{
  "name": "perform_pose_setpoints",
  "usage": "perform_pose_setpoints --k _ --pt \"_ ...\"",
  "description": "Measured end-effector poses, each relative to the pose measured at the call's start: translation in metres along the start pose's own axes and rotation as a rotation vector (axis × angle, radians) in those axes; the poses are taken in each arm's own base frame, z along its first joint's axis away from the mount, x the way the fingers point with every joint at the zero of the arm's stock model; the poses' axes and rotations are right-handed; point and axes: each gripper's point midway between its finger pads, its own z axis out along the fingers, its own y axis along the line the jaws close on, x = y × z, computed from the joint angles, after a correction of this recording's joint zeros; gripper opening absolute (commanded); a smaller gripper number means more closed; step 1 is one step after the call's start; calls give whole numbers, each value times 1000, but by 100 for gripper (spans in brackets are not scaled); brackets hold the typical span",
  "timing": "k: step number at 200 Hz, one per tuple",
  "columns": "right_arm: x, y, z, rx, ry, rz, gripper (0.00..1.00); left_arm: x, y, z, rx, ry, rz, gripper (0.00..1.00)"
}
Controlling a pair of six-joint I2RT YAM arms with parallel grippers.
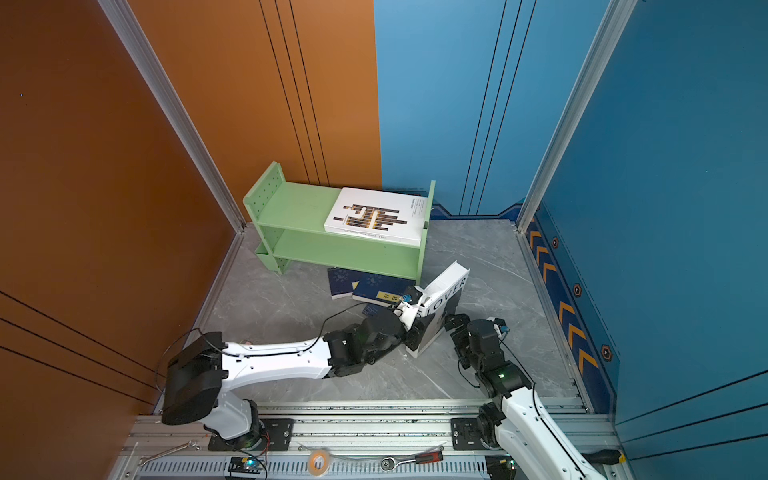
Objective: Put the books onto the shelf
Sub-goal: 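Lift the upright LOVER box with both grippers toward the green shelf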
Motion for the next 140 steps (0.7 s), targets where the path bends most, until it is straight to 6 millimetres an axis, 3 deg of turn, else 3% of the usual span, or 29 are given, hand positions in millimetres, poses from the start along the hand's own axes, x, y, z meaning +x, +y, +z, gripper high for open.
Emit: perform_pose_setpoints --k 25,50,66,85,111,140 --pt "-26 60 -36 -177 -83 -32 100 -36 5 -22 44 -54 -50 42" --pt "-50 122 -93 -350 -186 -108 100 -67 17 -47 89 -94 -98 41" --pt "-62 154 -130 -439 -253 -169 100 -83 35 -60 103 -105 -142 41" --pt "-69 176 -156 -488 -301 -235 100 -104 70 -76 90 -140 -223 41" --pt "-75 199 -161 -477 -322 -321 100 -140 124 -96 48 -206 -353 40" --pt "-74 225 -132 -427 -270 -405 100 -182 179 -121 17 -331 -517 37"
